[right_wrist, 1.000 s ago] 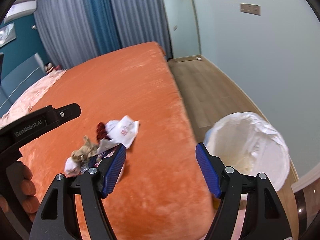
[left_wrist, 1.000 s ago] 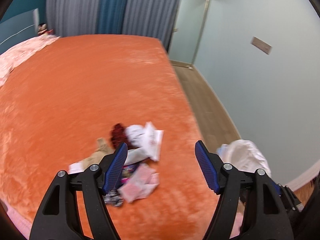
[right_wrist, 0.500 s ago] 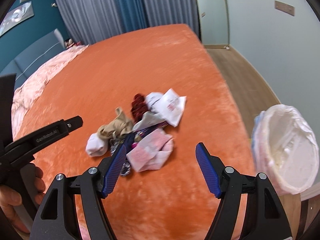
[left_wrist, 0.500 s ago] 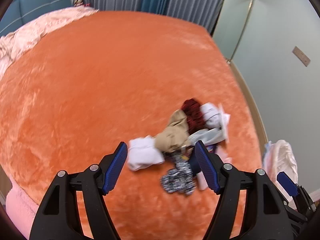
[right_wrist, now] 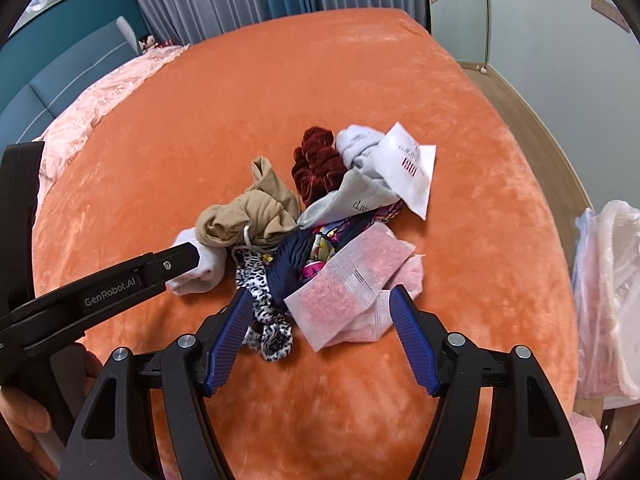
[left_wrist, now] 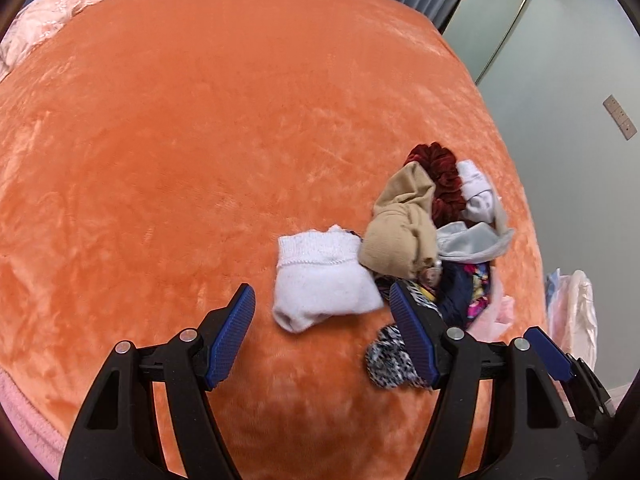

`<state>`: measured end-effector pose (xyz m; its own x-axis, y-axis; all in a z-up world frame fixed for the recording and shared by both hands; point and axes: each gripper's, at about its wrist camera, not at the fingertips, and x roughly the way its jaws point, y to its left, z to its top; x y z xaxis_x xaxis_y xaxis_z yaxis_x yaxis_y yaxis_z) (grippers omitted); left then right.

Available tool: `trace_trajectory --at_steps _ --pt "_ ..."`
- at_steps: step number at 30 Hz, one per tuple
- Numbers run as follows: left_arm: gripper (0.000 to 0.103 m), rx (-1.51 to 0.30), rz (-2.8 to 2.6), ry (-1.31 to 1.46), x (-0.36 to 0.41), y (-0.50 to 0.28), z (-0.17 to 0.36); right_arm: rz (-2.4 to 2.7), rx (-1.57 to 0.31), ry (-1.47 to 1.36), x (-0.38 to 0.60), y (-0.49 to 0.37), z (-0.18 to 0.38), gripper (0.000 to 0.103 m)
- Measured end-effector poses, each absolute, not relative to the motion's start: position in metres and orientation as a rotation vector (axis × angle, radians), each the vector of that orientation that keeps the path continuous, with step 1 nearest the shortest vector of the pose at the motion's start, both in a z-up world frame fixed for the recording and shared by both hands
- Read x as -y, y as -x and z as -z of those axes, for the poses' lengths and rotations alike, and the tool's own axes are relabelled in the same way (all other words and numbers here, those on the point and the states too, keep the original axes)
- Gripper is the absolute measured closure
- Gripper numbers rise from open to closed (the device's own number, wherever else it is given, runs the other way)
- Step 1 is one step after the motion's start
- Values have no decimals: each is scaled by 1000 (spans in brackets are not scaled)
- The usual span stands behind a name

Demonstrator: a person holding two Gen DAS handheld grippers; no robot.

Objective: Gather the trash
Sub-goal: 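Grasp the white sock with left tool while right tool grasps pink cloth, then carry sock and pink cloth over the bin and open both tools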

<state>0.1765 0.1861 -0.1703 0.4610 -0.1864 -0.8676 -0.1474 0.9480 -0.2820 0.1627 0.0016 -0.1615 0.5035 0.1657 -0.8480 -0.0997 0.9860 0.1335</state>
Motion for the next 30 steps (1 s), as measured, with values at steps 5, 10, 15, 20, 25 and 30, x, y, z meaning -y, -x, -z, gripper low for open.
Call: trace_trajectory --at_steps 5,10,15,20,25,30 --pt "53 -1128 54 362 -186 -184 184 -168 -1086 -88 -3 -171 182 46" --pt "68 -1126 69 325 -181 -185 187 -191 -1125 -112 0 -172 197 66" --pt "77 -1113 58 310 -179 -185 179 -199 -1118 -134 8 -171 191 89" --pt "78 -1068 33 310 -182 -179 156 -202 -1043 -157 19 -167 161 89" --pt "78 -982 38 284 -175 -170 115 -198 -958 -179 32 -160 124 89" --pt "78 -893 93 249 -152 -160 68 -181 -875 -203 54 -150 89 89"
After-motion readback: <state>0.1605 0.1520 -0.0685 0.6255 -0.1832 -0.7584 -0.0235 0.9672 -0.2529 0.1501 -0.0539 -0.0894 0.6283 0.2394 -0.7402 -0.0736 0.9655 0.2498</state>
